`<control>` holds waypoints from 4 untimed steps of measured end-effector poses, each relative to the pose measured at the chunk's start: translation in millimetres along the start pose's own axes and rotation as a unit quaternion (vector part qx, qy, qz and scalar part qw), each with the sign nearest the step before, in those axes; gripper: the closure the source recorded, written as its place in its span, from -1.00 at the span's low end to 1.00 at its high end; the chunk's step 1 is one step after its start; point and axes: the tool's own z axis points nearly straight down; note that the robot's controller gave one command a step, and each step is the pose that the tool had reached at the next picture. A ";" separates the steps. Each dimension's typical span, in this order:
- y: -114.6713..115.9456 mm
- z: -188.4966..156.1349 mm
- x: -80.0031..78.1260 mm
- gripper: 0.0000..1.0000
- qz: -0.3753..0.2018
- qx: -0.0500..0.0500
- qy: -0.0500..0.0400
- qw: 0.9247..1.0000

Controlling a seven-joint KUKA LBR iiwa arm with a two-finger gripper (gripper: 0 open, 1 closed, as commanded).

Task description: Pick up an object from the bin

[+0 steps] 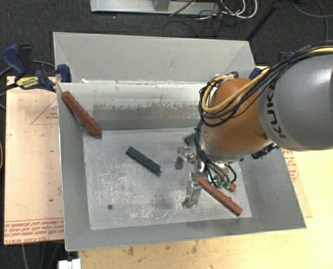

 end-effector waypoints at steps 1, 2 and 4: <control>69.0 71.0 -60.1 -1.00 0.090 -0.001 -0.004 0.996; 75.1 37.4 -69.6 -1.00 0.108 -0.001 -0.007 0.994; 74.6 70.9 -57.8 -1.00 0.396 -0.001 -0.002 0.918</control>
Offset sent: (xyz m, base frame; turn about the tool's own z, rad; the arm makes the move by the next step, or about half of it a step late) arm 0.0599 0.0661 -0.0696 0.1852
